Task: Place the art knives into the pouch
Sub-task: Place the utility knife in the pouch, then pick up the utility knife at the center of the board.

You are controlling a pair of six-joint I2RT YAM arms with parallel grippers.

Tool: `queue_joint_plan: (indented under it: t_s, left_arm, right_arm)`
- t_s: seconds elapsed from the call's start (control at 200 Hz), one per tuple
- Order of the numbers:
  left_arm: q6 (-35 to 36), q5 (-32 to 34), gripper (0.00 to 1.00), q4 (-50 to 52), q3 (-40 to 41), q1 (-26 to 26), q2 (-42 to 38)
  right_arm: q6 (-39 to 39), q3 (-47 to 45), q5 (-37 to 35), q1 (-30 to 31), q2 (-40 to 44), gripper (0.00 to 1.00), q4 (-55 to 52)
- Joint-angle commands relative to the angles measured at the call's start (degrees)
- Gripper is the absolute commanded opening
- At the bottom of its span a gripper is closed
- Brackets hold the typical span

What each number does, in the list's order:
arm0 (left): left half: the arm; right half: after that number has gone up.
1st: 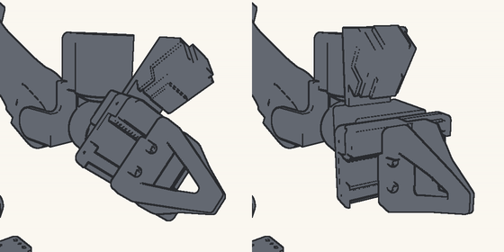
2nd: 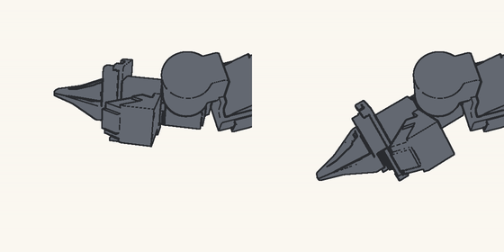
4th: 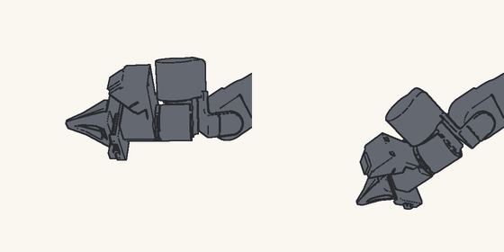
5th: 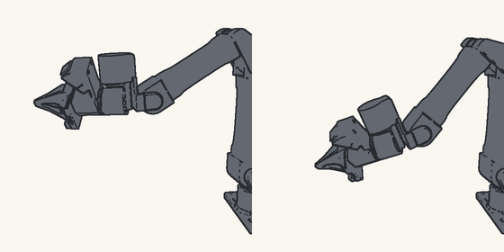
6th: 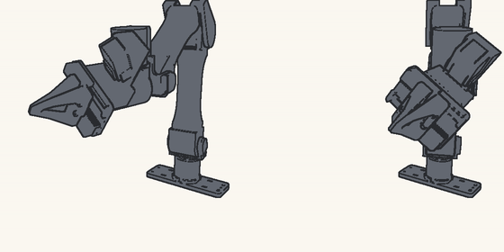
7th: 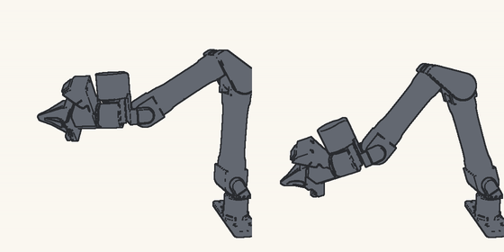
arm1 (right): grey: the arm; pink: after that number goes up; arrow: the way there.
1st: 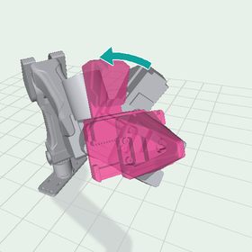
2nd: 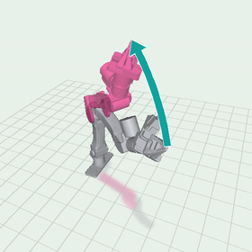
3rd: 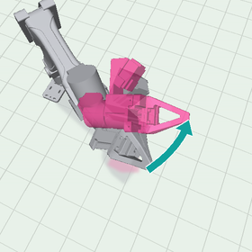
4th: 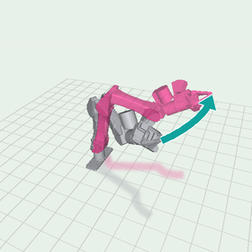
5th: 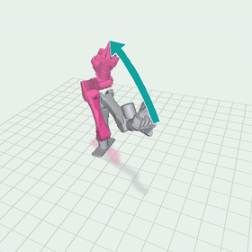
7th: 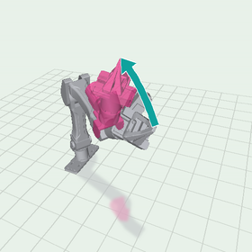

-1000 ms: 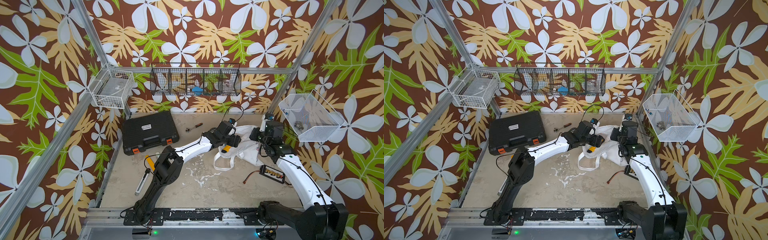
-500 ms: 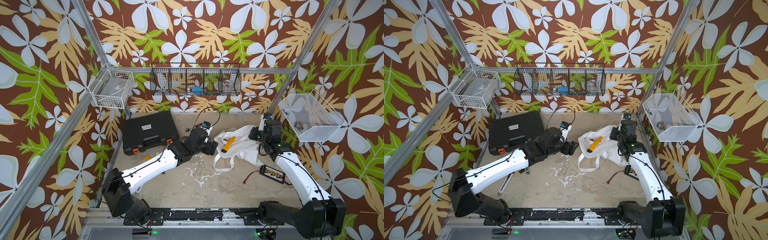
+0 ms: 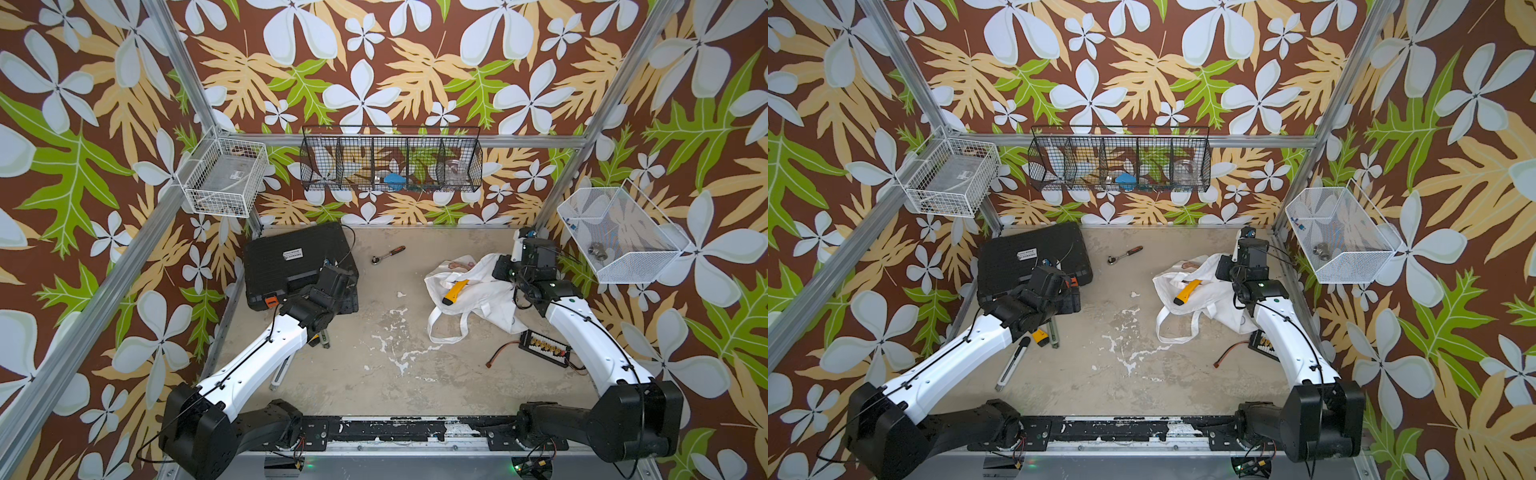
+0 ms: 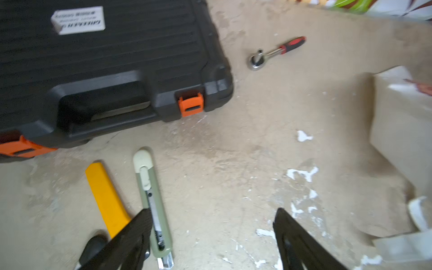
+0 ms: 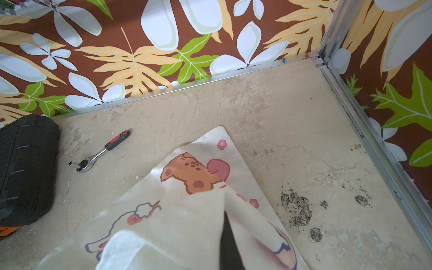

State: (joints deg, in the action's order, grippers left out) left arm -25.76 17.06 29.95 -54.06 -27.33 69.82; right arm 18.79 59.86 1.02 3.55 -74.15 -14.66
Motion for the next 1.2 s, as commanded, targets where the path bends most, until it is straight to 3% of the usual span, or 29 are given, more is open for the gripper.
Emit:
queue_joint_plan:
  t_s: [0.0,0.265,0.435,0.686,1.196]
  left_arm:
    - [-1.3,0.2,0.84,2.0,0.8,2.3,1.8]
    - [-0.9,3.0,0.84,0.7,0.4,6.1,8.0]
    - [0.4,-0.5,0.84,-1.9,3.1,11.3,9.7]
    - [0.6,-1.7,0.82,-3.2,3.6,12.0,15.2]
    - [-1.7,-4.8,0.76,-6.6,5.9,13.1,19.1]
  right_arm:
    - [-0.4,0.2,1.1,0.0,-0.2,0.00,0.1]
    - [-0.4,-0.5,2.6,0.0,-0.3,0.00,0.7]
    - [-0.4,-0.5,3.0,0.0,-0.5,0.00,0.7]
    - [-0.5,-0.7,3.3,0.0,-0.6,0.00,0.9]
    - [-0.5,-0.8,4.2,0.0,-0.6,0.00,1.1]
